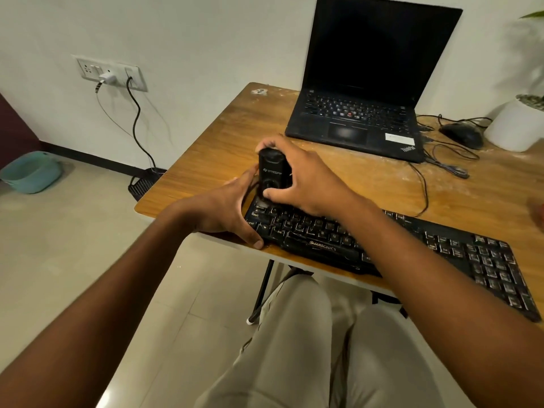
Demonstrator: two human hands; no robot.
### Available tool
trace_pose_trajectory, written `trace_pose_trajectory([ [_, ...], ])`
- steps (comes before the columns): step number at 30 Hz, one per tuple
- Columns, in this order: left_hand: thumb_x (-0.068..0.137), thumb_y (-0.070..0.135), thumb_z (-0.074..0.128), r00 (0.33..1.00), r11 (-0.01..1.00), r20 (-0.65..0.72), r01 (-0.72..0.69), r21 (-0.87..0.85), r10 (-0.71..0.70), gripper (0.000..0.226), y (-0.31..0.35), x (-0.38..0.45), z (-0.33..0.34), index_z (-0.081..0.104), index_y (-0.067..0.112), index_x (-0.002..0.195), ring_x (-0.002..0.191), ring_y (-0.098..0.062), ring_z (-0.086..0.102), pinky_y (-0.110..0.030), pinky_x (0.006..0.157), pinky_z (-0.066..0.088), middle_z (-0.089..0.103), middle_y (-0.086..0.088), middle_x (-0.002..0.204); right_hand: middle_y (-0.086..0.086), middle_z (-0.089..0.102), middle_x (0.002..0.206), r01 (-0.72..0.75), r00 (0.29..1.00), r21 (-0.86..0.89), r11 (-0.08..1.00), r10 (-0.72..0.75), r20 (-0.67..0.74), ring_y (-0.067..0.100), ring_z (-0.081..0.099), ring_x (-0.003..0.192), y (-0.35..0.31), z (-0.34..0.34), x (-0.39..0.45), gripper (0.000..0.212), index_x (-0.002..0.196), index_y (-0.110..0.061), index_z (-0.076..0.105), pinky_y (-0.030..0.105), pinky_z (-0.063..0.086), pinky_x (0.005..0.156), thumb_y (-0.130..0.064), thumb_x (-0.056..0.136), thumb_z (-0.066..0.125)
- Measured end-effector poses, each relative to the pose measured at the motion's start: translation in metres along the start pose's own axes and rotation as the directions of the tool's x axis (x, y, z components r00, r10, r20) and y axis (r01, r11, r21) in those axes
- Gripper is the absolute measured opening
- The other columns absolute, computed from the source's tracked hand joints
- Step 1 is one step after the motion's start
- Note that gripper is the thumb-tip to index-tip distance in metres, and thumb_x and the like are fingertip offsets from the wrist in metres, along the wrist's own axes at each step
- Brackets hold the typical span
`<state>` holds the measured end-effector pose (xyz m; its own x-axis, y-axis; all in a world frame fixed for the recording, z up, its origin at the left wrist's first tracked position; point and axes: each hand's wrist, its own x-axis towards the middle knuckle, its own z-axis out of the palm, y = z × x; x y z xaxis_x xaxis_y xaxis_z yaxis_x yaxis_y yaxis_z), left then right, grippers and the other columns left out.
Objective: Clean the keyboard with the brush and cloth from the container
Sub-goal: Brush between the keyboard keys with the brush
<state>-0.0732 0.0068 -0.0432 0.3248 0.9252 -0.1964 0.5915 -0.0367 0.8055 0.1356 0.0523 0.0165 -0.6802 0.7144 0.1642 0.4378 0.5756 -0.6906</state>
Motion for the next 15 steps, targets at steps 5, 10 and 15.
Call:
trace_pose_trajectory([
  [5,0.035,0.051,0.105,0.999,0.999,-0.002,0.051,0.007,-0.051,0.168,-0.003,0.001,-0.001,-0.007,0.050,0.160,0.144,-0.021,0.041,-0.046,0.118,0.041,0.030,0.006,0.164,-0.011,0.059,0.104,-0.040,0.994,-0.201,0.979,0.060,0.091,0.009,0.063,0.087,-0.001,-0.036,0.001,0.072,0.129,-0.043,0.045,0.023,0.058,0.057,-0.014,0.077,0.086],
  [10,0.037,0.046,0.106,1.000,1.000,-0.005,0.014,-0.011,-0.014,0.147,0.000,0.001,0.000,0.016,0.056,0.152,0.133,-0.023,0.052,-0.050,0.105,0.053,0.049,0.005,0.146,-0.012,0.062,0.107,0.020,0.995,0.035,0.999,-0.016,-0.098,0.003,0.062,0.090,-0.002,-0.002,0.007,0.066,0.127,-0.036,0.049,0.014,0.052,0.065,-0.015,0.076,0.085],
  [15,0.035,0.051,0.105,0.999,0.999,0.000,0.049,0.020,-0.049,0.165,-0.003,0.001,-0.001,-0.004,0.053,0.159,0.139,-0.021,0.046,-0.046,0.114,0.046,0.035,0.005,0.159,-0.011,0.060,0.107,-0.040,0.997,-0.118,0.992,0.047,0.057,0.005,0.062,0.090,0.006,-0.022,-0.003,0.070,0.129,-0.041,0.046,0.017,0.051,0.059,-0.015,0.078,0.086],
])
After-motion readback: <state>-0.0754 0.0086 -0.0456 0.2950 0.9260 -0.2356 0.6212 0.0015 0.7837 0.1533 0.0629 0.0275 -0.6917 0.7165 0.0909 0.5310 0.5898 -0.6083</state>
